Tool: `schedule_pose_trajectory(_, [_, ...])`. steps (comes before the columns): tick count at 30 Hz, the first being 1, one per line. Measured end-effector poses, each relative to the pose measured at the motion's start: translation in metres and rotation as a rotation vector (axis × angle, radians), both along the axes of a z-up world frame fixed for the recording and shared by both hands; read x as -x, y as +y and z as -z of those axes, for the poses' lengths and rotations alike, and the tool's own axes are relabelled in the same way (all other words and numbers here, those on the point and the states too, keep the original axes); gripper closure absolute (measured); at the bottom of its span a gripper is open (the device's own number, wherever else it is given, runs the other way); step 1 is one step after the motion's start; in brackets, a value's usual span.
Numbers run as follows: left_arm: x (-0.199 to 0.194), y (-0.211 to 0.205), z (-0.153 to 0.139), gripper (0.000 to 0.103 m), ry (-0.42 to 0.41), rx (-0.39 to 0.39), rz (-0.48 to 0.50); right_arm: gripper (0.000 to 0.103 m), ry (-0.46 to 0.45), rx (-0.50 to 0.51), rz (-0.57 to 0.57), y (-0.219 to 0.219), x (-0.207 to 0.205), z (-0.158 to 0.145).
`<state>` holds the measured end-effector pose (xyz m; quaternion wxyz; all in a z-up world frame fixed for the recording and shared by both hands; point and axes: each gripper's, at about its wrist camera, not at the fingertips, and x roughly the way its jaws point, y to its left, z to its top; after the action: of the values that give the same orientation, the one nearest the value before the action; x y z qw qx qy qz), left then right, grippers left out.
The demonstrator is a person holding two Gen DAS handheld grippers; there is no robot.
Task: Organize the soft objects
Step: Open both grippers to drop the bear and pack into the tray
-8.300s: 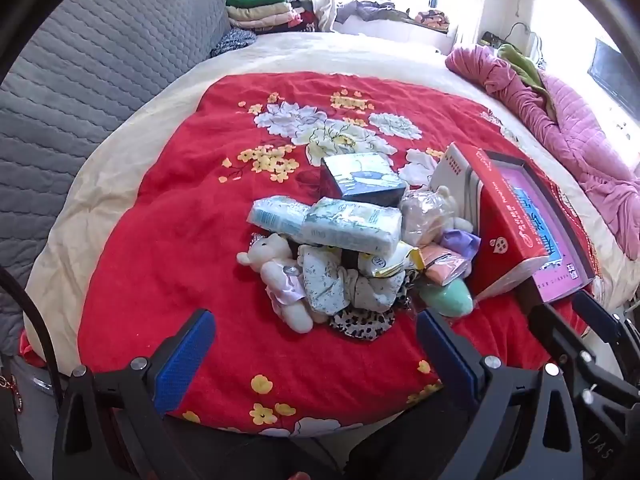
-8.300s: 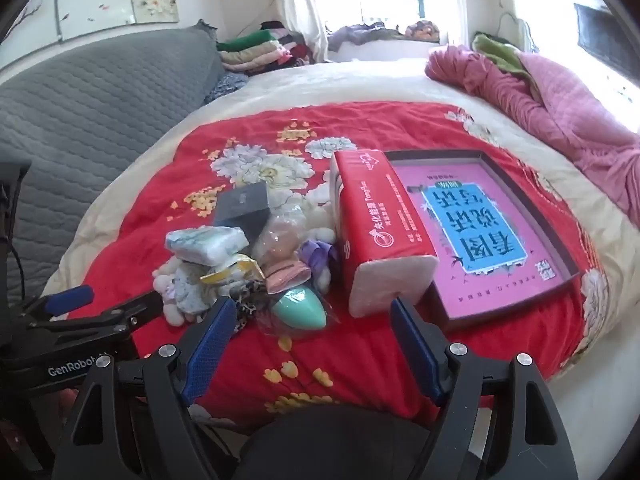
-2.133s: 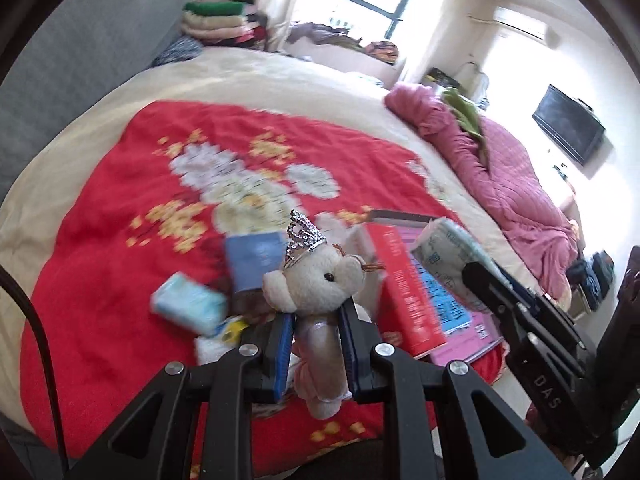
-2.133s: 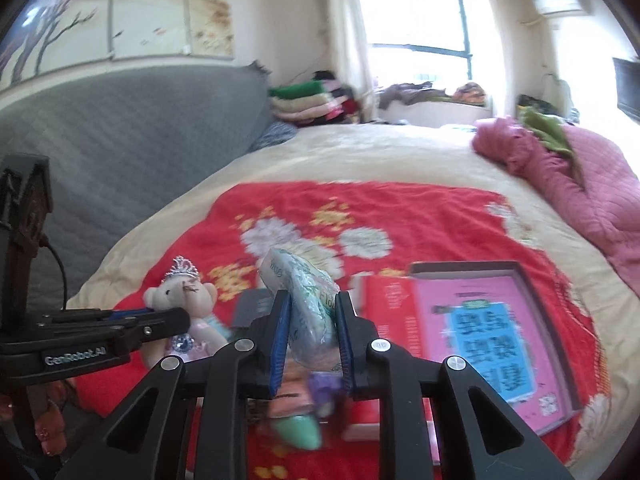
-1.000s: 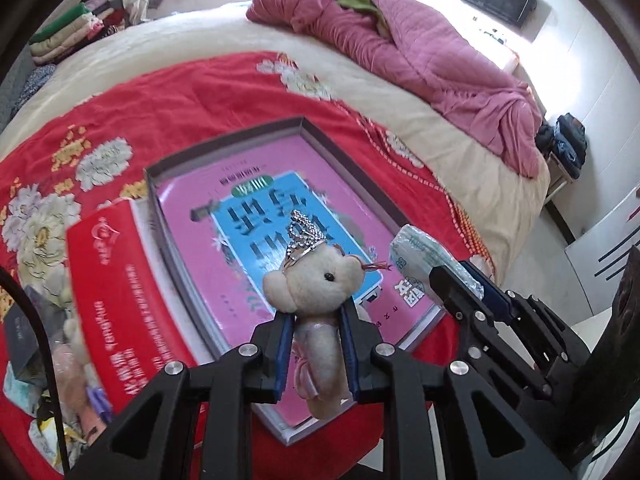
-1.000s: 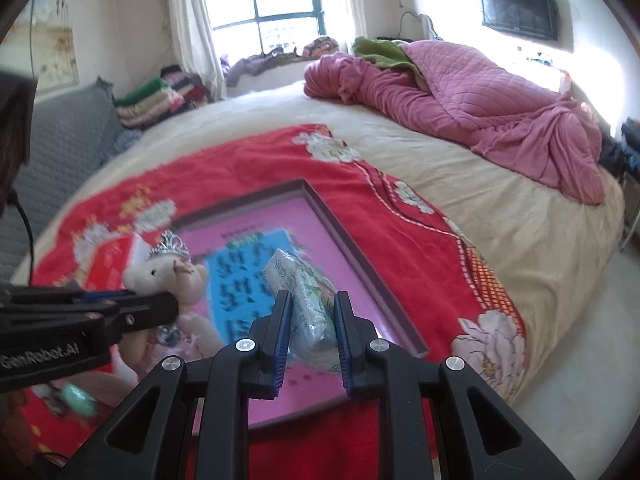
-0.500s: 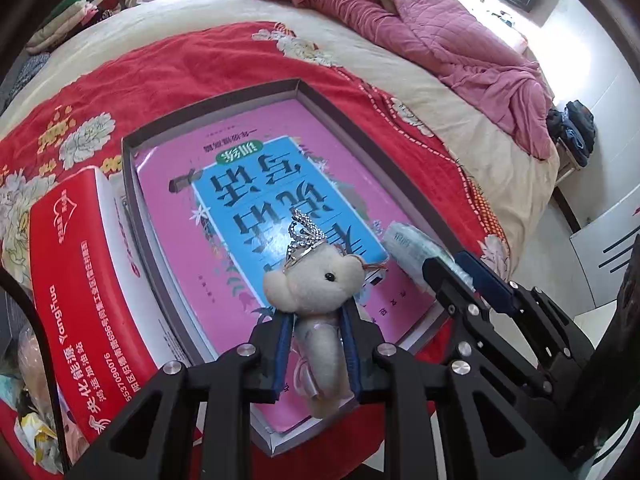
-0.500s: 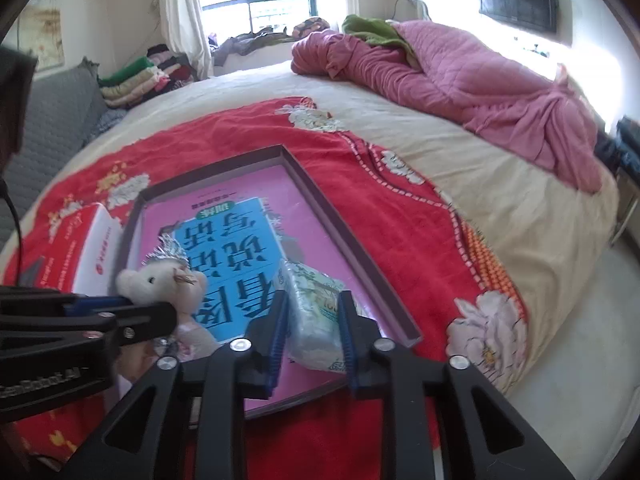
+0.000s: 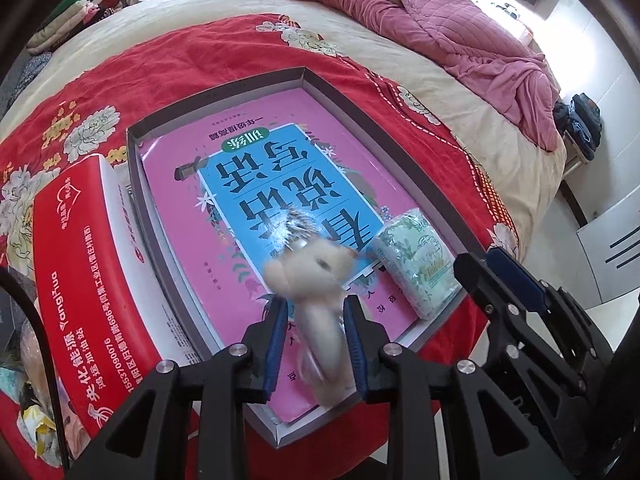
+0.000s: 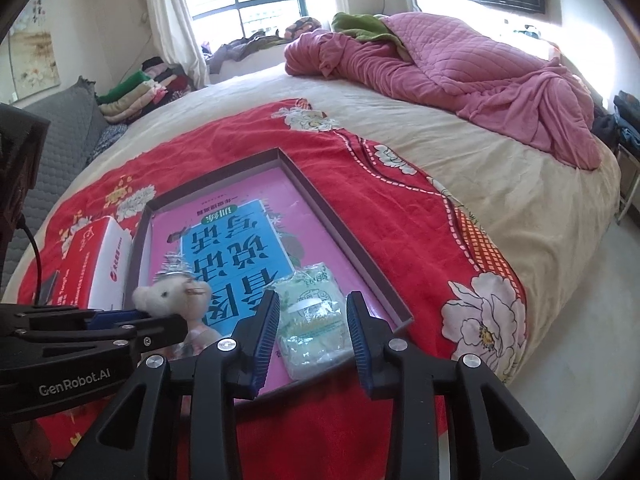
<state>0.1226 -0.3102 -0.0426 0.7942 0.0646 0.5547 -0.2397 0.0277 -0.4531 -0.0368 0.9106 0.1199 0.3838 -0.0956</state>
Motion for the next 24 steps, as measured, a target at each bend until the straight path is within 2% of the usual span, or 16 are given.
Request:
schedule_pose_trajectory(2, [0.001, 0.0, -0.001, 0.059, -0.008, -0.01, 0.001, 0.059, -0.003, 0.008, 0.004, 0.0, 0.003, -0.003])
schedule_pose_trajectory(3, [0.002, -0.001, -0.002, 0.057, -0.011, -0.011, 0.003, 0.057, -0.005, 0.01, 0.005, 0.001, 0.005, -0.005])
schedule_pose_trajectory(10, [0.014, 0.006, -0.015, 0.054, -0.058, -0.009, 0.002, 0.054, -0.013, 0.006, 0.019, -0.001, 0.011, -0.014])
schedule_pose_trajectory(13, [0.021, 0.013, -0.026, 0.047, -0.083, 0.008, -0.005, 0.048, -0.025, 0.011, 0.026, 0.0, 0.014, -0.02])
schedule_pose_trajectory(18, [0.033, 0.029, -0.052, 0.041, -0.138, 0.041, -0.025, 0.045, -0.041, 0.023, 0.022, 0.004, 0.018, -0.031])
schedule_pose_trajectory(24, [0.043, 0.058, -0.081, 0.039, -0.202, 0.062, -0.067, 0.043, -0.072, 0.035, 0.004, 0.015, 0.024, -0.05])
